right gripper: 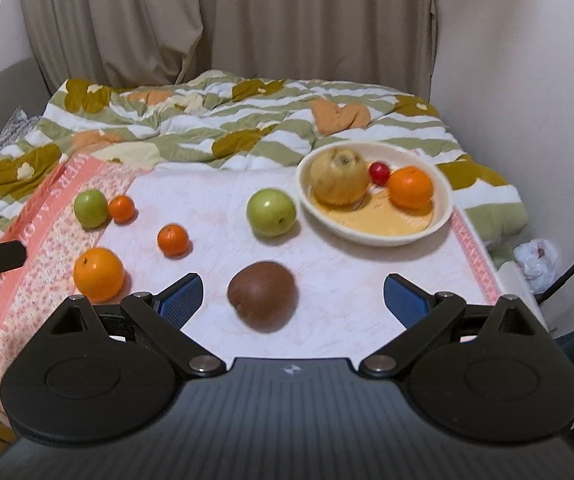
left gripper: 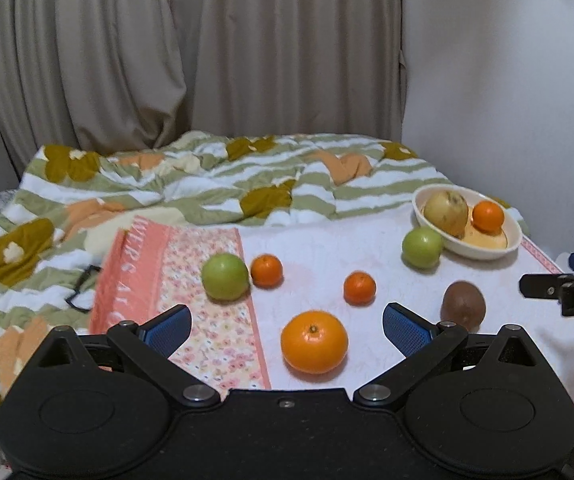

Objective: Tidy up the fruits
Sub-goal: 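Withdraw both open grippers from the bowl over the remaining fruit, then grasp the large orange with the left gripper while the right grasps the brown kiwi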

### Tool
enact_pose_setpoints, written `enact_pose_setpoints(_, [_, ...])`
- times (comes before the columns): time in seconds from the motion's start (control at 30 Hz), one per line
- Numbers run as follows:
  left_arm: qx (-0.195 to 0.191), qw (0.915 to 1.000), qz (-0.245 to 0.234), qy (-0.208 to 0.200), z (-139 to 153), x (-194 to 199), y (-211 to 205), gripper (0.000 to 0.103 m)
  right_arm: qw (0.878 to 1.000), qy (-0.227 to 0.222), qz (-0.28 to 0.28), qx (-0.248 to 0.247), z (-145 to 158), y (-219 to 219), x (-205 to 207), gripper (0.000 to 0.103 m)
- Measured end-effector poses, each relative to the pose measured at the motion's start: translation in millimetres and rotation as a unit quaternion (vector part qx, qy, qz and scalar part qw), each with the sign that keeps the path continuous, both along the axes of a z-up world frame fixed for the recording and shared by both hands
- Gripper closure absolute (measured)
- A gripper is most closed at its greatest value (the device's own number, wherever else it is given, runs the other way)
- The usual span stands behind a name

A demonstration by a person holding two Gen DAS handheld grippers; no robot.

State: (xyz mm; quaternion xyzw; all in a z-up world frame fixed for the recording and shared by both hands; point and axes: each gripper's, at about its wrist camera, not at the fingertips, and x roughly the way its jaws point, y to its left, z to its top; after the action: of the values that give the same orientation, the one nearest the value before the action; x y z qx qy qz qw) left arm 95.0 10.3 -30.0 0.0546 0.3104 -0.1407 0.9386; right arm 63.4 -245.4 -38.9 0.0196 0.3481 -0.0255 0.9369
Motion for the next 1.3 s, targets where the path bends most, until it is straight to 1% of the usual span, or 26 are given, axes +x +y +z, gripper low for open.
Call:
enact_pose_setpoints(0.1, [0.000, 0.9999, -0.014, 0.008, -19.1, 7.6, -2.0, 0.000, 1.000, 0.012, -0.006, -0.016, -20.1, 10.1, 8.8, 0.000])
enact_pose_setpoints(0.27, [0.012, 0.9992, -0.023, 0.032, -46.6, 22.4, -11.3, 0.001, 1.000, 0.024, -0.008, -0.010, -48.7, 13.7, 24.4, 0.000])
enact_pose_setpoints(0.43, [0.019, 0.9986, -0.020, 0.045, -62.0, 32.0, -21.7, 0.002, 0.999, 0.036, 0.006, -0.025, -66.3, 16.9, 37.8, 0.000])
enact_pose_setpoints(0.5, [0.019, 0.9983, -0.016, 0.053, -65.4, 36.9, -25.0, 0.004, 0.999, 0.041, 0.013, -0.026, -70.6, 18.0, 42.2, 0.000])
enact_pose_setpoints(0.57, [0.013, 0.9977, -0.015, 0.065, -68.9, 42.6, -26.8, 0.011, 0.999, 0.044, 0.017, -0.028, -73.3, 18.6, 46.4, 0.000])
enact_pose_setpoints(0.63, [0.014, 0.9972, -0.012, 0.072, -72.7, 47.8, -29.8, 0.011, 0.998, 0.047, 0.020, -0.026, -74.9, 18.0, 50.0, 0.000])
enact_pose_setpoints(0.7, [0.018, 0.9970, -0.012, 0.075, -75.4, 49.7, -32.4, 0.015, 0.998, 0.049, 0.023, -0.022, -75.6, 17.3, 53.0, 0.000])
enact_pose_setpoints(0.8, [0.021, 0.9967, -0.009, 0.077, -77.4, 52.7, -34.9, 0.016, 0.998, 0.051, 0.032, -0.023, -76.3, 17.2, 56.7, 0.000])
enact_pose_setpoints(0.93, [0.016, 0.9967, -0.003, 0.079, -77.7, 56.3, -35.9, 0.017, 0.998, 0.052, 0.039, -0.020, -76.7, 16.4, 61.7, 0.000])
enact_pose_setpoints(0.97, [0.017, 0.9966, -0.003, 0.081, -78.4, 57.2, -36.4, 0.018, 0.998, 0.052, 0.040, -0.018, -77.0, 15.9, 62.7, 0.000])
enact_pose_setpoints(1.03, [0.019, 0.9962, -0.002, 0.085, -79.9, 59.0, -37.5, 0.026, 0.998, 0.052, 0.041, -0.015, -77.6, 15.2, 63.6, 0.000])
enact_pose_setpoints(1.07, [0.020, 0.9959, -0.001, 0.089, -80.8, 60.0, -37.7, 0.035, 0.998, 0.052, 0.042, -0.014, -77.9, 15.0, 64.1, 0.000])
enact_pose_setpoints(1.1, [0.021, 0.9954, 0.000, 0.093, -81.9, 61.1, -37.8, 0.037, 0.998, 0.052, 0.043, -0.014, -78.3, 15.1, 64.8, 0.000])
enact_pose_setpoints(1.17, [0.019, 0.9954, 0.003, 0.094, -82.1, 61.3, -37.3, 0.038, 0.997, 0.054, 0.046, -0.011, -79.0, 14.8, 67.2, 0.000])
enact_pose_setpoints(1.3, [0.022, 0.9954, 0.006, 0.093, -81.9, 58.1, -38.0, 0.038, 0.997, 0.060, 0.056, -0.012, -80.4, 17.1, 71.7, 0.006])
